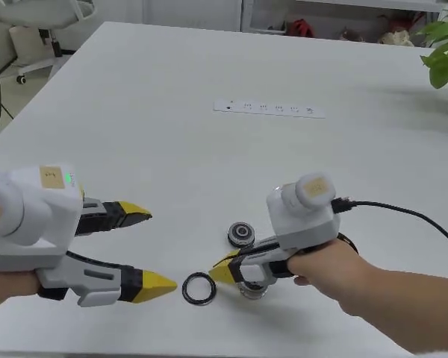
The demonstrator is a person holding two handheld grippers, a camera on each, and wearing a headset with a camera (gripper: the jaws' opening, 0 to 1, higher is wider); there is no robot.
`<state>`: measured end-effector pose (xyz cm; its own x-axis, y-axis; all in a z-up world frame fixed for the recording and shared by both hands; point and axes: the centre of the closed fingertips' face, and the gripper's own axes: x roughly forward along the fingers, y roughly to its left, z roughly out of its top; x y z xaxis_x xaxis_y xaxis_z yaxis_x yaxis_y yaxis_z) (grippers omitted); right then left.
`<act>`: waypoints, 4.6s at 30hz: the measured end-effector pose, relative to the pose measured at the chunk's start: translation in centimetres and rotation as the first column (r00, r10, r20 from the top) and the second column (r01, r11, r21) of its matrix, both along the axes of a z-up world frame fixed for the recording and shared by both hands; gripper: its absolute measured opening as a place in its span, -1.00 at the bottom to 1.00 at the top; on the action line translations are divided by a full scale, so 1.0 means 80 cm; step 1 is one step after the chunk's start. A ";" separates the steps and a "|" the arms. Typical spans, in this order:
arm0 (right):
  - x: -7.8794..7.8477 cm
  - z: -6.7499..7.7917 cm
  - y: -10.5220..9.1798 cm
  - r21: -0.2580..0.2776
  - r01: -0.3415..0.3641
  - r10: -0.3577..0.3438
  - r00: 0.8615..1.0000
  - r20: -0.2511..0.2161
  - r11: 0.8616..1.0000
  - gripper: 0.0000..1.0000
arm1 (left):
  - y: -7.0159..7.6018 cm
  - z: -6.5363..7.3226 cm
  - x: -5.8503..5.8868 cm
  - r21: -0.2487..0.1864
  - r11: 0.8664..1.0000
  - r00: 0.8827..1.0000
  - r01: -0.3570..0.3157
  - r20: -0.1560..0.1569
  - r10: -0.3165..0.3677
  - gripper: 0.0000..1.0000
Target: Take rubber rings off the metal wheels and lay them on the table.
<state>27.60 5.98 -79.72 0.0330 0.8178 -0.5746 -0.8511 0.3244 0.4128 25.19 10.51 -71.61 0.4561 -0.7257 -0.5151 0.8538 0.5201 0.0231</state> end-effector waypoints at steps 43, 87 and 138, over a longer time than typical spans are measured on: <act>0.027 0.082 -0.022 0.127 0.064 -0.082 0.986 0.146 0.990 -0.45 | -0.013 0.030 0.024 -0.014 1.000 0.999 -0.009 0.053 0.010 0.29; 0.063 0.092 -0.065 0.126 0.137 -0.163 0.960 0.226 0.983 -0.26 | -0.009 0.038 0.061 -0.028 0.999 0.997 -0.038 0.067 0.040 0.28; 0.082 0.053 -0.084 0.065 0.145 -0.156 0.956 0.249 0.987 -0.18 | -0.039 0.012 0.110 -0.018 0.999 0.999 -0.027 0.042 0.027 0.27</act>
